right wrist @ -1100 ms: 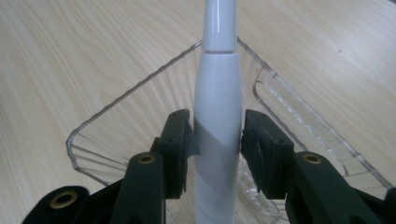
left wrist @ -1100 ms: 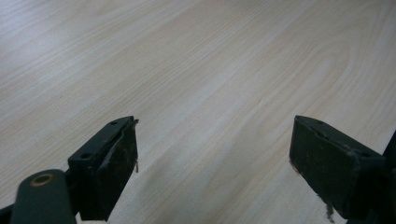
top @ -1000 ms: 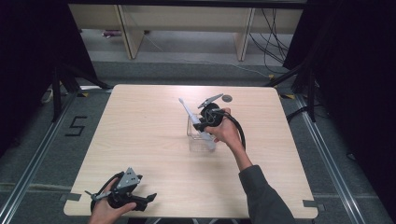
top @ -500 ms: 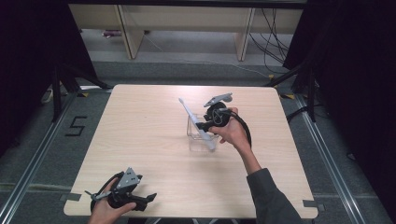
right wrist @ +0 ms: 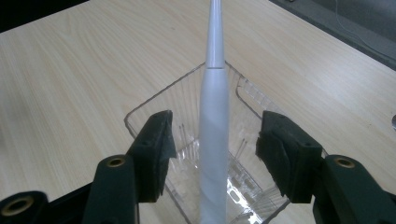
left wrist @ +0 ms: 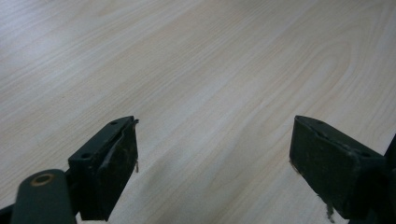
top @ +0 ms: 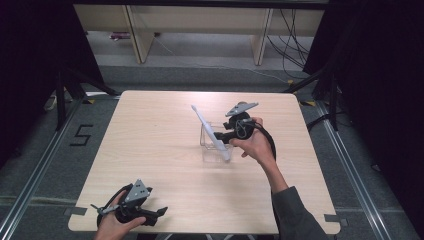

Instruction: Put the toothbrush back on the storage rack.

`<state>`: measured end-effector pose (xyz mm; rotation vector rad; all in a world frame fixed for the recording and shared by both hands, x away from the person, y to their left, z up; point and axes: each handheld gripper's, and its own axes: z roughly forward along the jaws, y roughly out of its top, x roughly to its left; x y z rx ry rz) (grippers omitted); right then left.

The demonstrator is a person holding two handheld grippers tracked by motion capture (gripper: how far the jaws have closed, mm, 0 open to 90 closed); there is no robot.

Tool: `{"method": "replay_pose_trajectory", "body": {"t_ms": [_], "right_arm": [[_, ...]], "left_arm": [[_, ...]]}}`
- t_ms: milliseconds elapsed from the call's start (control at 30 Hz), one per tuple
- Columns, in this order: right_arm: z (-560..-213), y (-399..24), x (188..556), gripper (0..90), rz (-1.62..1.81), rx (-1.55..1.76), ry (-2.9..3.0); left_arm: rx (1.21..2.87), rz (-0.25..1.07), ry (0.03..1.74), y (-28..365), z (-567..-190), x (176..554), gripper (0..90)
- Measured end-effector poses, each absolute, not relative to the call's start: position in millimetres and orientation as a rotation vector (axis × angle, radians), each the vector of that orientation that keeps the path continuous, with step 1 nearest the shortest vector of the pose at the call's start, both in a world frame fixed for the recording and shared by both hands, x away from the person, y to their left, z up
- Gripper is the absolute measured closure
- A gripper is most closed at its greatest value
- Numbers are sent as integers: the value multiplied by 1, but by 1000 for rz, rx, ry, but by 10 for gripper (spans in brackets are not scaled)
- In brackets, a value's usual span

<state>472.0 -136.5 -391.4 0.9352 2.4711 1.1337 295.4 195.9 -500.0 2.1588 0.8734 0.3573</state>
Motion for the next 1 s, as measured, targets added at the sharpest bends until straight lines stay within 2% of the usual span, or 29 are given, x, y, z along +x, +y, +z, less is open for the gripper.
{"method": "replay_pose_trajectory", "body": {"t_ms": [1000], "right_arm": [[-377, -165, 453, 401, 1183, 921, 2429]], "left_arm": [[2156, 349, 856, 196, -499, 293, 147]]}}
